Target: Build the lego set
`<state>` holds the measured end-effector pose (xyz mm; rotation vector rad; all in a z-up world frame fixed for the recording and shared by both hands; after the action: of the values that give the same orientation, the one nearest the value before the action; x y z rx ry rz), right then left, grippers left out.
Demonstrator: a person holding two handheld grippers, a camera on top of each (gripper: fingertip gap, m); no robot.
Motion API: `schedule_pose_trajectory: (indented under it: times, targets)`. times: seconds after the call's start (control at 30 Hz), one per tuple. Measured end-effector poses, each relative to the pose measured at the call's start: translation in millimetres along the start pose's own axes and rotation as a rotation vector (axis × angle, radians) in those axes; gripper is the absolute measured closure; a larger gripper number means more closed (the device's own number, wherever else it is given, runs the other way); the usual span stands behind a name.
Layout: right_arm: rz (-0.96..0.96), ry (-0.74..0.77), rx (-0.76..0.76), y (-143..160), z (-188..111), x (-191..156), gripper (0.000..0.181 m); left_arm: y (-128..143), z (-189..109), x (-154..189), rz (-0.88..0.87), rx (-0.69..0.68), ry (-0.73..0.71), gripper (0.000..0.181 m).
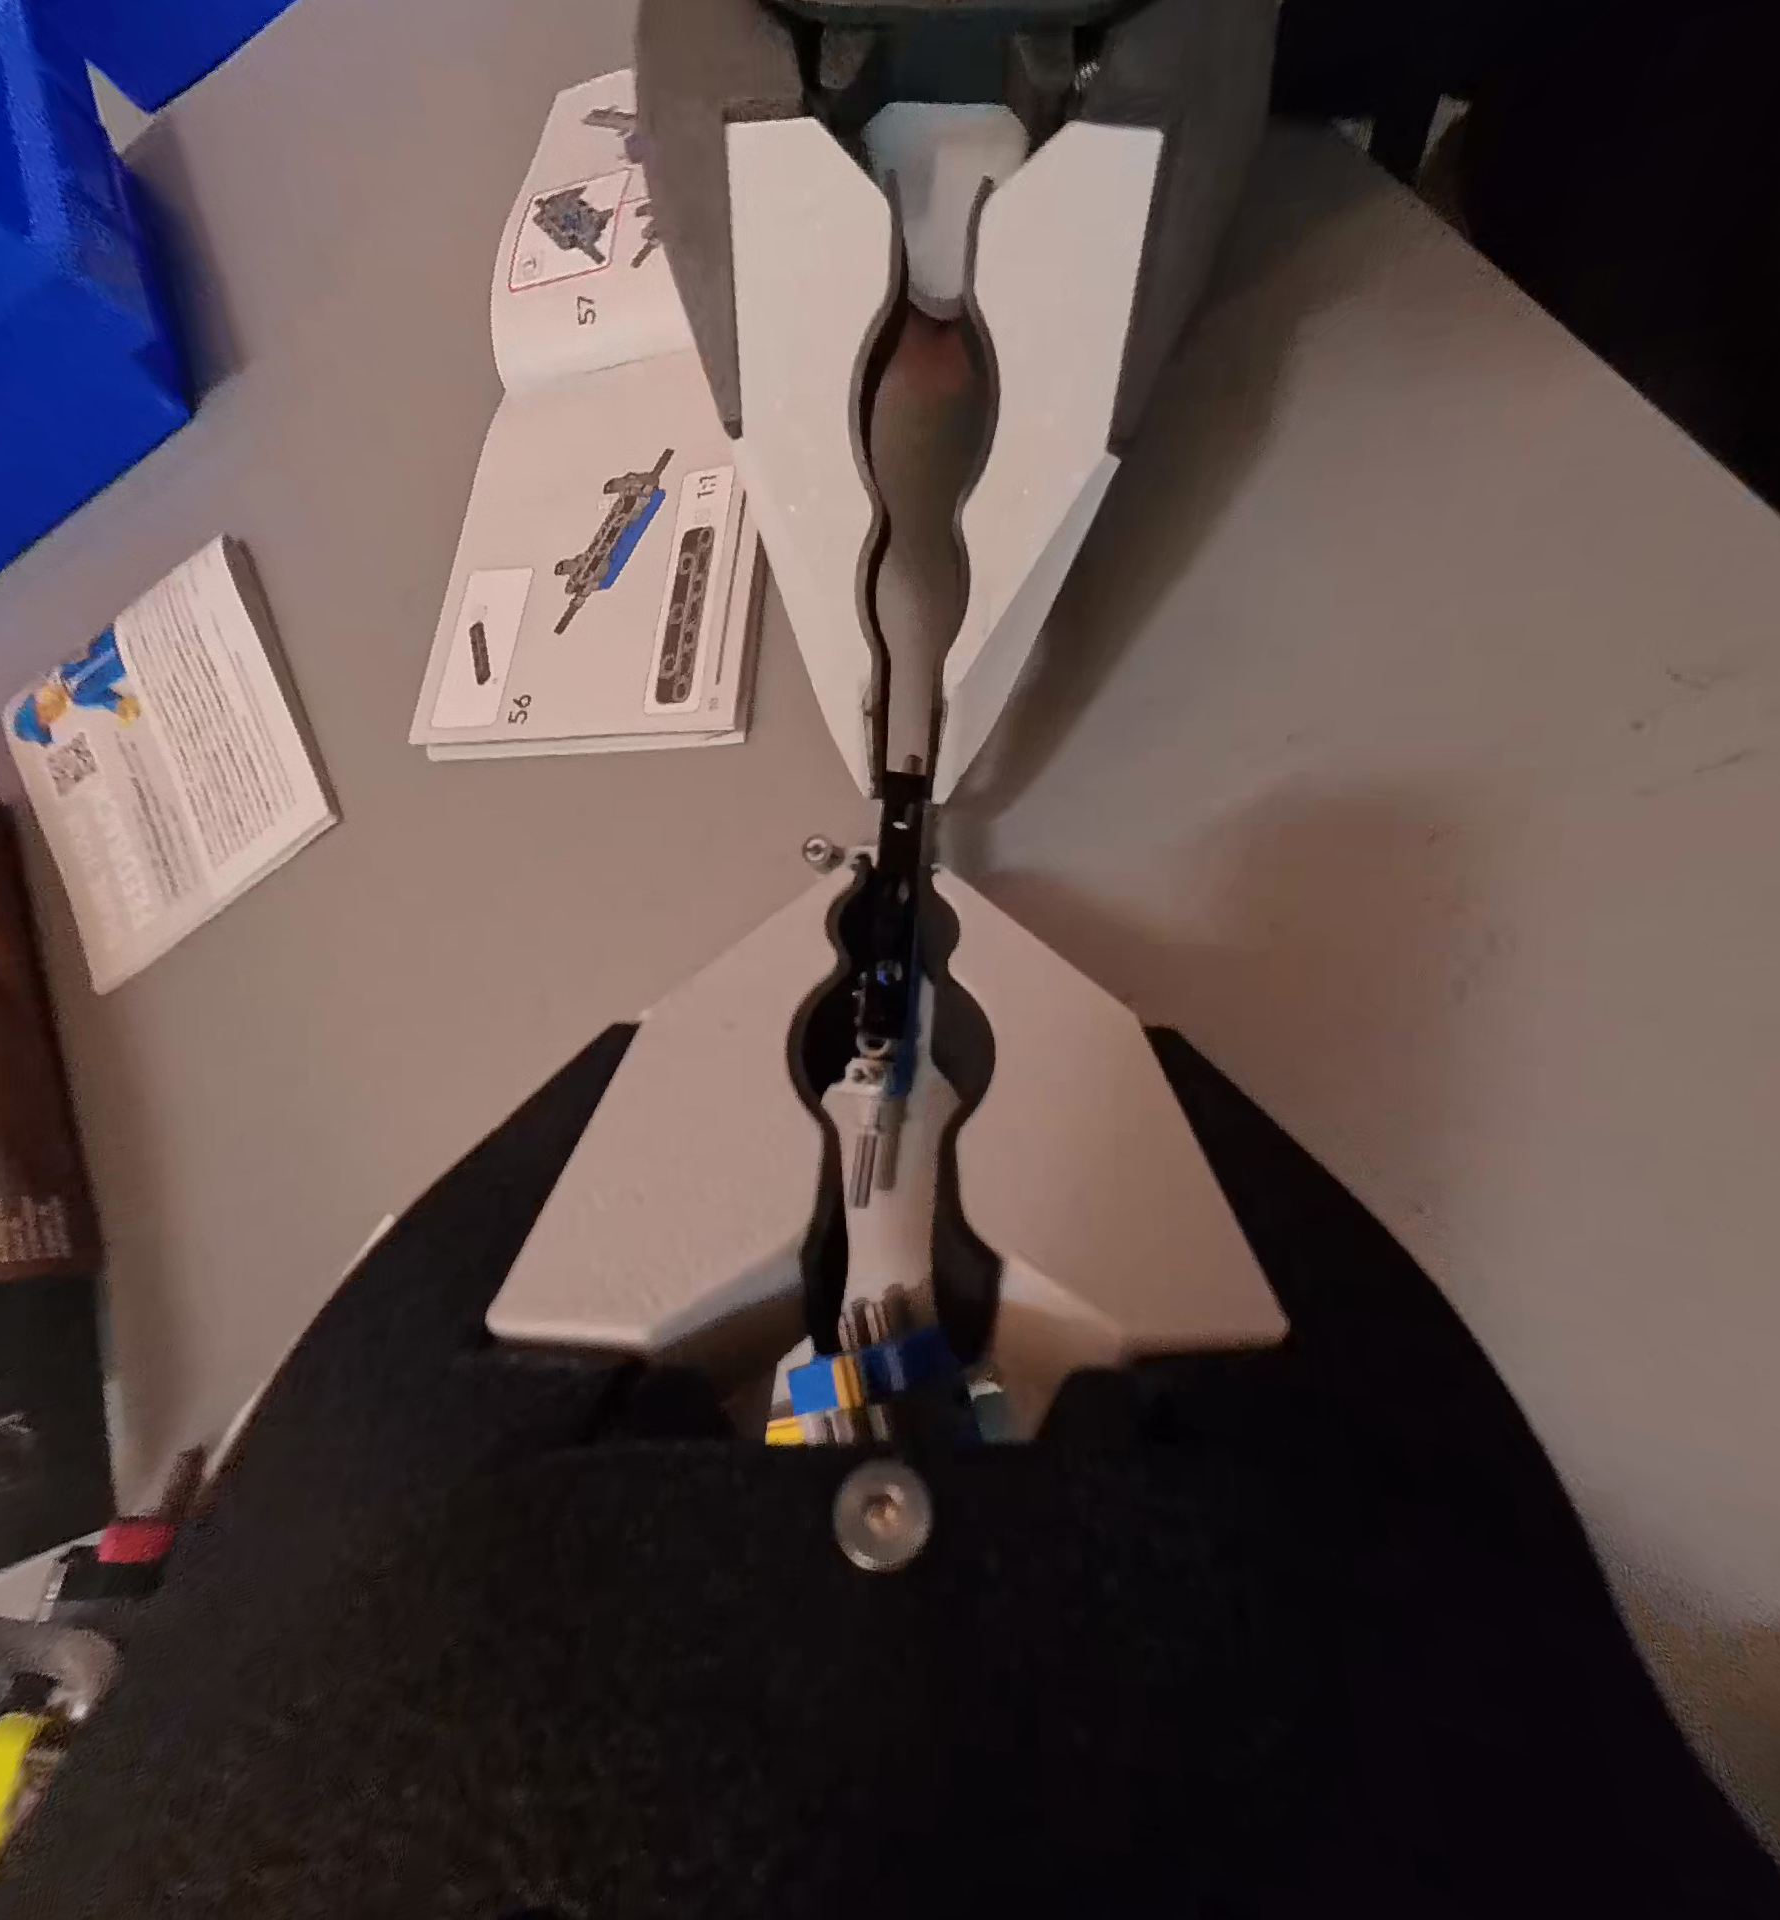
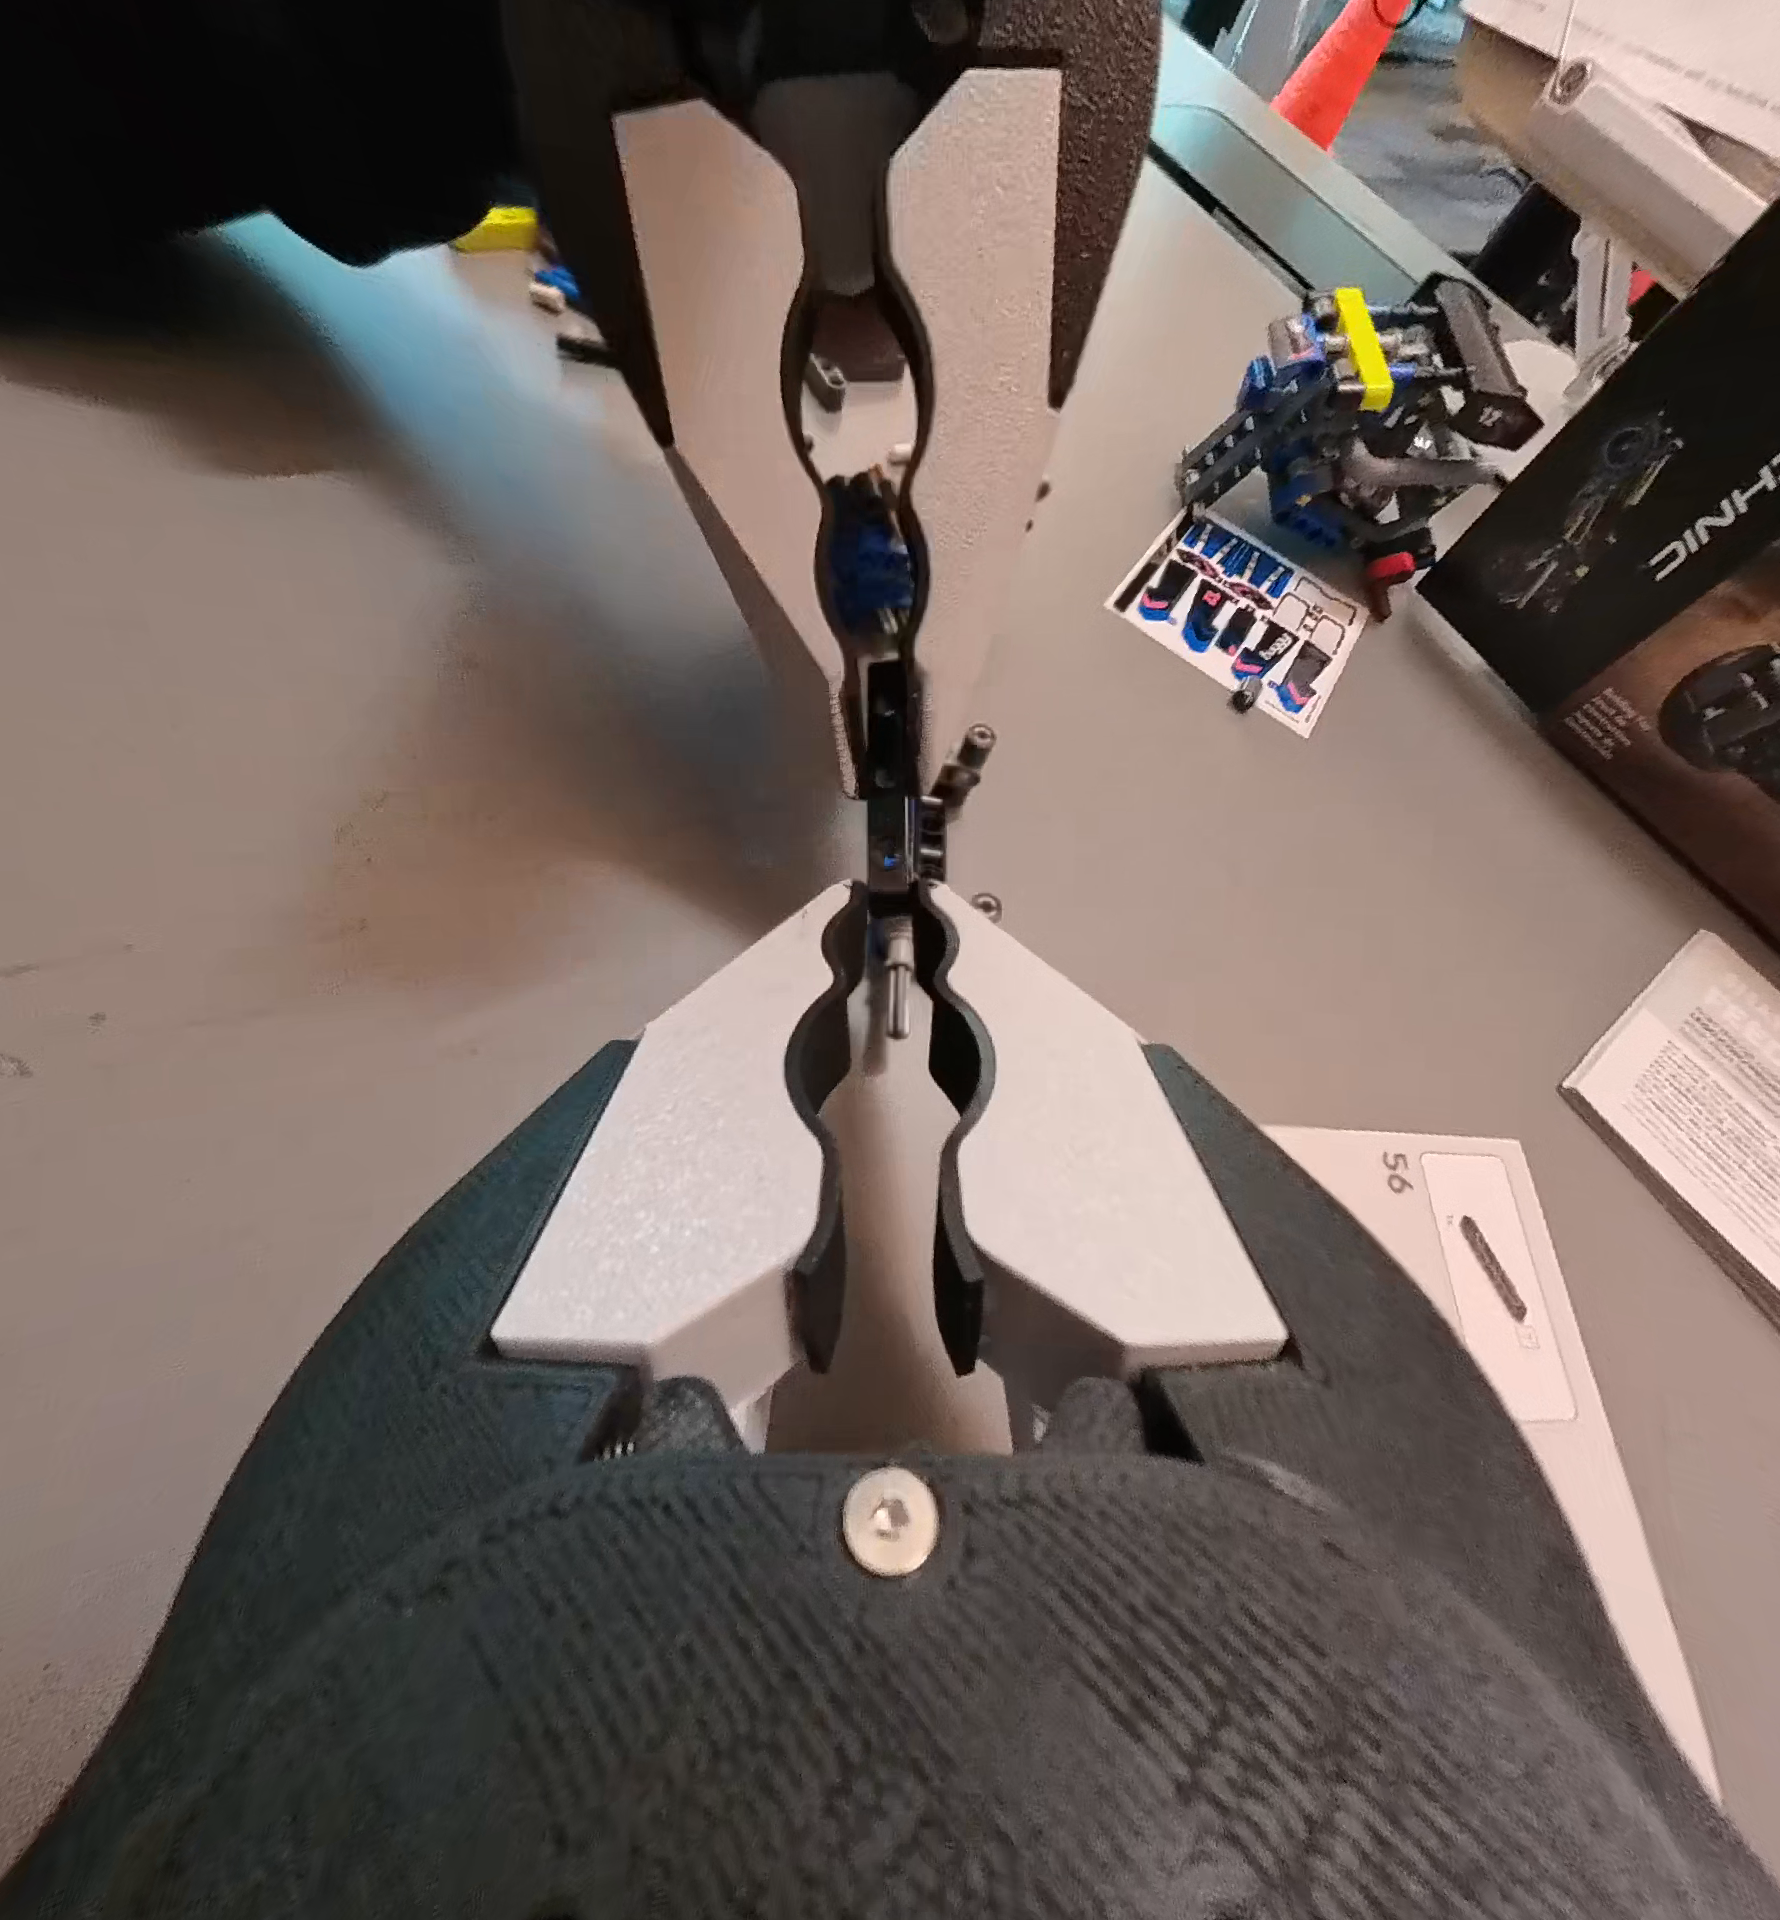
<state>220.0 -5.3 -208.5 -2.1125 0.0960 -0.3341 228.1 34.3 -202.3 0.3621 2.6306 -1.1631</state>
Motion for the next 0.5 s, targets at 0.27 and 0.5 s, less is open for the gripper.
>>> schedule_pose_trajectory:
  times: [0.27,0.5]
  targets:
    - [0.164,0.064,0.061,-3,-8,1,0.174,-10,-2,1,0.209,-0.038,-0.119,0.177]
    - [0.292,0.029,0.103,-3,-21,-5,0.167,-24,-2,7,0.372,-0.043,-0.234,0.177]
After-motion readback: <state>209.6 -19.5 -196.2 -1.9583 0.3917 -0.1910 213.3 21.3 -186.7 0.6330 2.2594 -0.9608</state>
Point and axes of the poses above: each gripper's, where its closed fingertips meet, z out along the fingers, y out of its underside, x = y × z across the jaws, the point moved 2 cm from there along -z, back along the fingers, and after that the axes turned 3 degrees about -y, right-handed, at the moved point
